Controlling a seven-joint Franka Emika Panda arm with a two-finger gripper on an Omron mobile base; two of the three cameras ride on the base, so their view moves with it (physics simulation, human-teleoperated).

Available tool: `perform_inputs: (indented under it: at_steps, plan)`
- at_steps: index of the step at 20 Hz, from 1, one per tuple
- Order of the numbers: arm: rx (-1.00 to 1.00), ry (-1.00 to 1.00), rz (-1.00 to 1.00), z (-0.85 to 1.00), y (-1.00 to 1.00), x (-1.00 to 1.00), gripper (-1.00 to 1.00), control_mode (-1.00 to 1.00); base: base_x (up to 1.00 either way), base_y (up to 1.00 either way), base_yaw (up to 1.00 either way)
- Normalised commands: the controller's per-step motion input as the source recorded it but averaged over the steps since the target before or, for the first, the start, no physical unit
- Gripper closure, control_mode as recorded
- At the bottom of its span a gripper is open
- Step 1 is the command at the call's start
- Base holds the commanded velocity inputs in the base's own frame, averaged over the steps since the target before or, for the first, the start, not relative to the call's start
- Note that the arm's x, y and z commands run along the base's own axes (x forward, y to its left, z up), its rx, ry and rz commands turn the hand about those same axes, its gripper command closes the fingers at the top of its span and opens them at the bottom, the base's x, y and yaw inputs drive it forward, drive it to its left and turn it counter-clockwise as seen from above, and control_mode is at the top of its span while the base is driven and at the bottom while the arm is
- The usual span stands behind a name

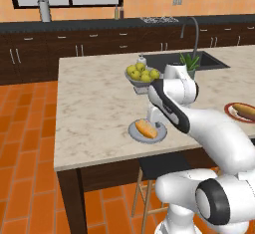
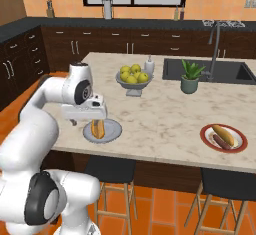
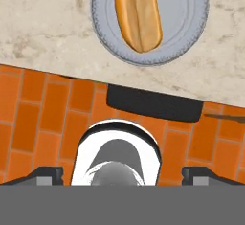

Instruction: Place one bun and one sausage from the bowl on each plate.

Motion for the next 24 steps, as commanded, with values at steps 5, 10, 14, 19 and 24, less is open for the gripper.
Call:
perform_inputs:
  at_steps: [5, 10, 14, 19, 24]
  plan:
    - [0.00, 0.00, 0.00, 0.99, -0.15, -0.84, -1.00, -1.00, 0.00, 0.00, 0.00]
    - [0.00, -0.02, 0.00, 0.71, -0.18, -0.96, -1.00, -1.00, 0.00, 0.00, 0.00]
    - [0.00, 0.00, 0.00, 0.07, -0.04, -0.43, -1.00, -1.00, 0.00, 0.00, 0.00]
    - [0.00, 0.00, 0.00, 0.00, 0.00, 0.00, -1.00, -1.00, 0.00, 0.00, 0.00]
    - [0.00, 0.00, 0.00, 0.00, 0.00, 0.00, -1.00, 1.00, -0.79, -0.53, -0.16]
